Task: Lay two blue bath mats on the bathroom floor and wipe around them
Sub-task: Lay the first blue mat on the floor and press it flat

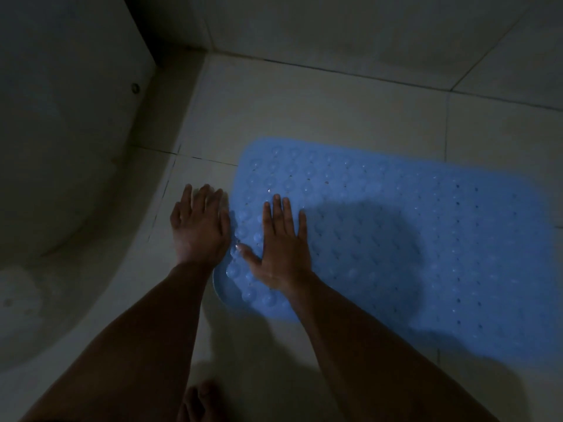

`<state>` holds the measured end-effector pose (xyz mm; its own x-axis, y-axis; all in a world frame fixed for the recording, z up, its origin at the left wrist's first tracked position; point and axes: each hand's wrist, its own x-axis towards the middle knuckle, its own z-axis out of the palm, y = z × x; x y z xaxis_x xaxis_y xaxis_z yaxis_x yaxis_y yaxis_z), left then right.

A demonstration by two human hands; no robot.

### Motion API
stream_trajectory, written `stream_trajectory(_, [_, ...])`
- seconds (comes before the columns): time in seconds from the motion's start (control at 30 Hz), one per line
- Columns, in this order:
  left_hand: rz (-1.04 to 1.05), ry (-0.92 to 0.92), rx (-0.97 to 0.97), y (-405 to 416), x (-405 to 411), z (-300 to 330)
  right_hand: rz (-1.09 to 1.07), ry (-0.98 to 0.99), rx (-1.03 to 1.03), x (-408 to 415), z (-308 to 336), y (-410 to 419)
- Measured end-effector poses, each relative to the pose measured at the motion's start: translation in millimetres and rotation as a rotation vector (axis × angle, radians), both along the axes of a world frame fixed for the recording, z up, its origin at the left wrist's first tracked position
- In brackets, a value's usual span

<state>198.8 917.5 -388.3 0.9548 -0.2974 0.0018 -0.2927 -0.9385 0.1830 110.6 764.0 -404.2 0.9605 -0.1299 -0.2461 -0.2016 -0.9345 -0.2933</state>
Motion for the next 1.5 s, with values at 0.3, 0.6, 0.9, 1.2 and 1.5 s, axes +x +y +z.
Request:
stream_trajectory(0.3, [-0.131, 0.017, -0.054, -27, -13, 7, -0.067, 0.095, 0.395, 36, 52, -43])
stream_trajectory(0.6, [-0.273, 0.164, 0.095, -57, -45, -23, -0.277, -0.240, 0.468, 24, 61, -102])
stream_trajectory(0.9, [-0.236, 0.098, 0.126, -63, -50, -31, -0.232, -0.381, 0.373, 27, 40, -113])
stream_trajectory(1.2, [-0.233, 0.106, 0.141, -62, -48, -33, -0.232, -0.418, 0.363, 50, 39, -126])
stream_trajectory(1.5, [-0.242, 0.239, 0.149, -65, -46, -21, -0.255, -0.484, 0.373, 28, 51, -130])
